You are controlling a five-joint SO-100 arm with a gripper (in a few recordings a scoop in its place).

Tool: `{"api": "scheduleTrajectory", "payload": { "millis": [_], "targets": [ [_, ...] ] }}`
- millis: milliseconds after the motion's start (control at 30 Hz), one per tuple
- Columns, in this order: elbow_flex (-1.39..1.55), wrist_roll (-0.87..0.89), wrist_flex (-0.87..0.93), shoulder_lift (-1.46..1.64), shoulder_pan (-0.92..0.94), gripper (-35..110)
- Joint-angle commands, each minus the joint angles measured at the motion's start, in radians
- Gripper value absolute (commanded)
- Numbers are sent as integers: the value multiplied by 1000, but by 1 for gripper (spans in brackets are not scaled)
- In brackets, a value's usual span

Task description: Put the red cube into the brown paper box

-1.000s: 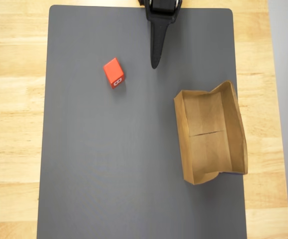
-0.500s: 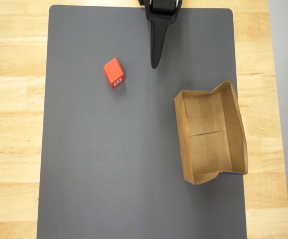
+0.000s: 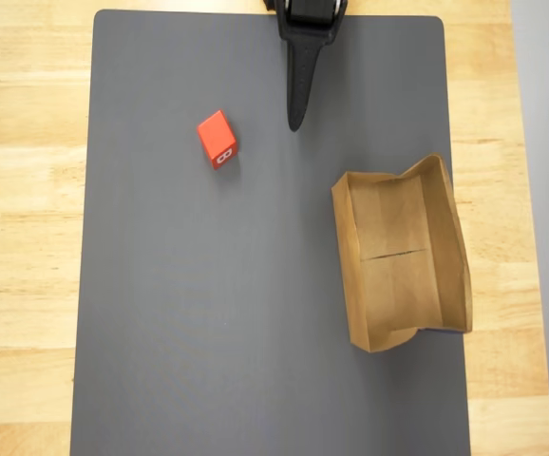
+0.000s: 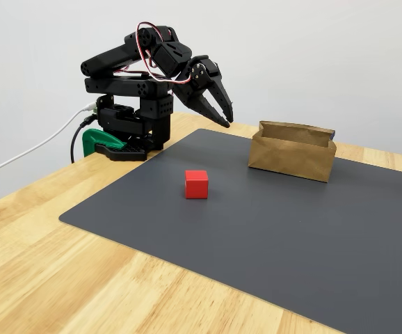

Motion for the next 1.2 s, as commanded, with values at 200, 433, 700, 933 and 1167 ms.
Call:
{"api": "scheduleTrajectory", "payload": {
  "millis": [200, 433, 700, 933, 1167],
  "targets": [
    [0, -17, 6, -3, 3, 0],
    [0, -38, 6, -3, -15, 0],
    [-20, 17, 38, -9, 28, 0],
    [-178, 106, 189, -64, 94, 0],
    [-288, 213, 291, -186, 144, 0]
  ]
}}
